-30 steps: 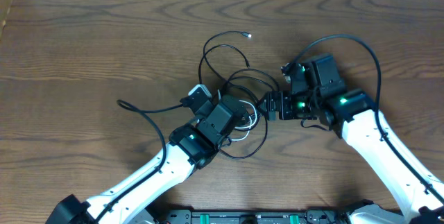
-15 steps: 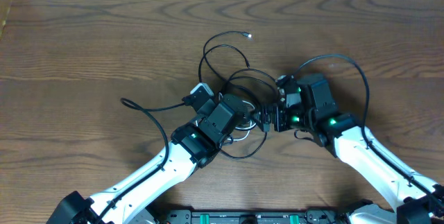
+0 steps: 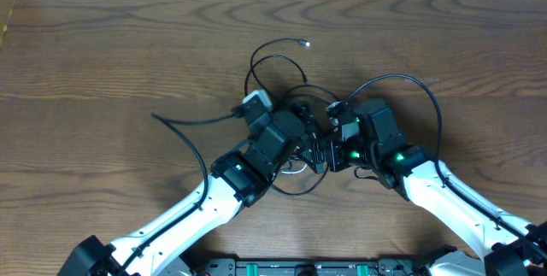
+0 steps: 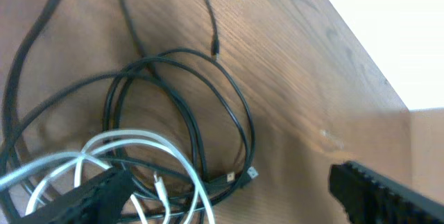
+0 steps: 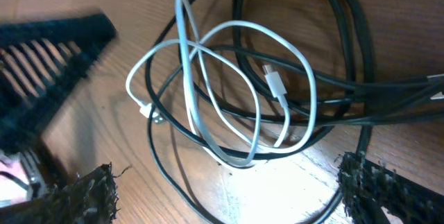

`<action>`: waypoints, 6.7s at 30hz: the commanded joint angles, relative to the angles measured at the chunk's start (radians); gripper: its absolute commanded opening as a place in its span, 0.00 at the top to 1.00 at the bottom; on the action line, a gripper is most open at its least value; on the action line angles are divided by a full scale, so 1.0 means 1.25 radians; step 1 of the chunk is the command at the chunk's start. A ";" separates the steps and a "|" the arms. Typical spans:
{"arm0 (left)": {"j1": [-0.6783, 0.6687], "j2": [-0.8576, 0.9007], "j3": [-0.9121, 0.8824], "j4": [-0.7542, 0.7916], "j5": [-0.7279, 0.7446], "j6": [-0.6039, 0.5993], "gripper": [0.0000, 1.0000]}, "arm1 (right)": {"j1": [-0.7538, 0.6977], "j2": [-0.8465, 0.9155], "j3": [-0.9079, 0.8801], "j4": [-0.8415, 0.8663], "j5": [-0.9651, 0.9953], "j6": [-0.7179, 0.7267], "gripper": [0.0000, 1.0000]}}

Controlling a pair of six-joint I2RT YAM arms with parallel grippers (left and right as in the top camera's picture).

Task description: Untangle cables

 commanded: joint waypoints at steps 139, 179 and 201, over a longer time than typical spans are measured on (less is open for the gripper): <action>0.063 -0.286 0.004 -0.294 -0.149 0.352 0.03 | -0.102 -0.194 0.153 -0.157 0.001 0.137 0.99; 0.063 -0.286 0.004 -0.294 -0.149 0.352 0.03 | -0.332 -0.270 0.213 -0.297 -0.177 0.182 0.99; 0.063 -0.281 0.004 -0.294 -0.149 0.352 0.03 | -0.701 -0.179 0.220 -0.197 0.713 0.242 0.99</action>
